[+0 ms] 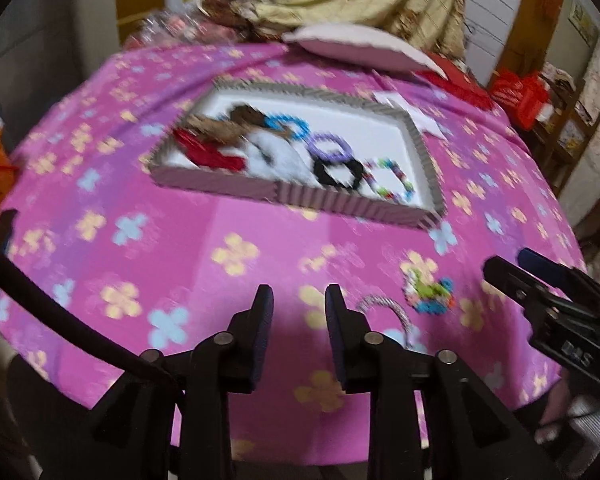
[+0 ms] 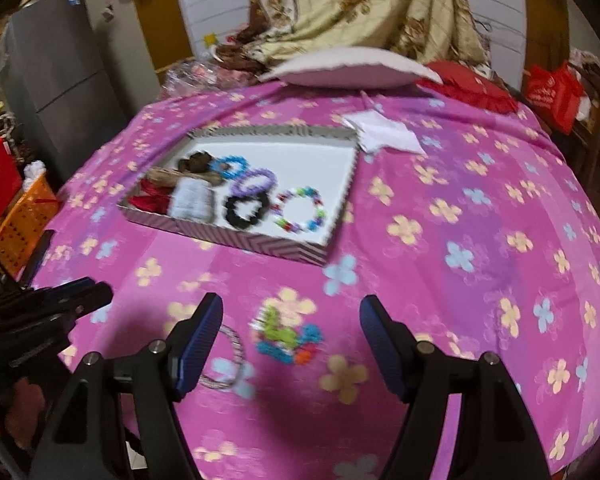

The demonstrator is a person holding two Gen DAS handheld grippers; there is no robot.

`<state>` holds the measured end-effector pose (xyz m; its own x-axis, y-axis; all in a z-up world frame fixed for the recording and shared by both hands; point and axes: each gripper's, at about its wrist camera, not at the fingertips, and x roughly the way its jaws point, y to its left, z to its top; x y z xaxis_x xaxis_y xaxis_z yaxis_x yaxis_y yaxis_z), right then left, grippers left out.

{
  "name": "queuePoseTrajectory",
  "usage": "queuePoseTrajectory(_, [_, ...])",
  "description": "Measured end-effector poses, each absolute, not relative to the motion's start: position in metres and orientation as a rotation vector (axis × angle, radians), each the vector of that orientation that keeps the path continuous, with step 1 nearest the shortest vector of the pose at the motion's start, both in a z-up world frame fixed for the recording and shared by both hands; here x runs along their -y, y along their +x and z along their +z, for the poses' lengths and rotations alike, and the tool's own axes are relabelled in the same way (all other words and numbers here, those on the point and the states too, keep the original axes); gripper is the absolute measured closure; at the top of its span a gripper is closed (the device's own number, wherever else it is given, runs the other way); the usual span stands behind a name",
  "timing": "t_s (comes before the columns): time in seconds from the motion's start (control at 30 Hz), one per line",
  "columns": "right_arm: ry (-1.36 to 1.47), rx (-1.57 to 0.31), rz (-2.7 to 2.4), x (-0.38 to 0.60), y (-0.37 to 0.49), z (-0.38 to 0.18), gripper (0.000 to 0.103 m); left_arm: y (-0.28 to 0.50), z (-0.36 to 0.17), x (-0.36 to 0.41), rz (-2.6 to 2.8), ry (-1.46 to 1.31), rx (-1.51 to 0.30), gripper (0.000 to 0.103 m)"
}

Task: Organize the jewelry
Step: 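Withdraw both tools from the tray over the last two bracelets, then grasp the pink sparkly bracelet with the left tool while the right grasps the green flower bracelet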

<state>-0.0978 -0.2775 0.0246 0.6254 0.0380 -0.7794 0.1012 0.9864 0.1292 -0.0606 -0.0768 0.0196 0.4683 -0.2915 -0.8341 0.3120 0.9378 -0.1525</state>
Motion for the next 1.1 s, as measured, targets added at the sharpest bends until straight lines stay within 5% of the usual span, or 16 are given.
queuePoseTrajectory(0.73, [0.050,-1.026,0.062,0.274,-0.076,-0.037,0.037,-0.051,-0.038,0.135,-0.428,0.190,-1.140,0.055])
queuePoseTrajectory(0.83, [0.061,-1.017,0.063,0.278,-0.076,-0.043,0.052,-0.053,-0.039,0.139,-0.425,0.220,-1.116,0.055])
queuePoseTrajectory(0.93, [0.035,-0.998,0.051,0.278,-0.077,-0.043,0.071,-0.052,-0.039,0.139,-0.439,0.229,-1.105,0.071])
queuePoseTrajectory(1.07, [0.066,-0.980,0.066,0.281,-0.079,-0.041,0.074,-0.045,-0.038,0.130,-0.465,0.183,-1.130,0.075])
queuePoseTrajectory(1.1, [0.085,-0.967,0.076,0.284,-0.080,-0.036,0.086,-0.045,-0.035,0.127,-0.464,0.175,-1.128,0.075])
